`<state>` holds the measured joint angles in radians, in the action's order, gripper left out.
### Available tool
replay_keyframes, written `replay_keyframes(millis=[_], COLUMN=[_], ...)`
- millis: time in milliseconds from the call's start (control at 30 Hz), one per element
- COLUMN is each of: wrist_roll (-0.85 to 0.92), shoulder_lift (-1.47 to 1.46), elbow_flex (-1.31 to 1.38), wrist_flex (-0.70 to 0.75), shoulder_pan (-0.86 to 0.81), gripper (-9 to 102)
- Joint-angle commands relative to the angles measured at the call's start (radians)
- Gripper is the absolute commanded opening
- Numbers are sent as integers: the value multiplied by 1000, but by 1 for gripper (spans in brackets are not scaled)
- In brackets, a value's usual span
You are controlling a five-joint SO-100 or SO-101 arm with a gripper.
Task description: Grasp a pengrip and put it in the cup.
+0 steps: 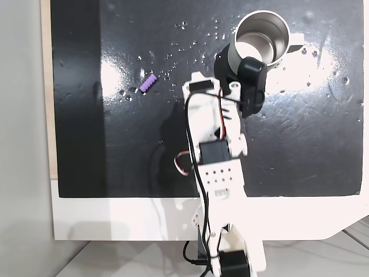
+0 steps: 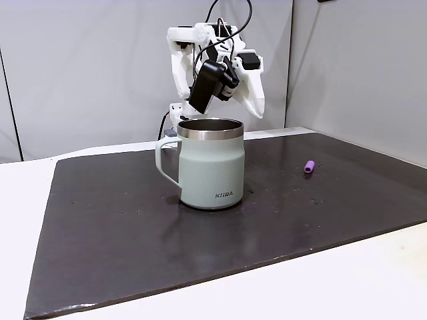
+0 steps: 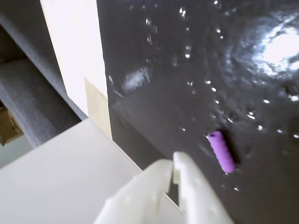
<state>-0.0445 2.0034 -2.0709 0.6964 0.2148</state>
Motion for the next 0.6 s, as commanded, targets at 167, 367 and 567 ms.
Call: replay_keyframes(millis=[167,367,567], wrist_roll=[-66,-106,-94], shoulder_lift=[-238,-370,-462], elbow_flex=[310,445,558], wrist_flex=[29,101,190], shoulder_pan=[54,87,118], gripper=[0,0,0])
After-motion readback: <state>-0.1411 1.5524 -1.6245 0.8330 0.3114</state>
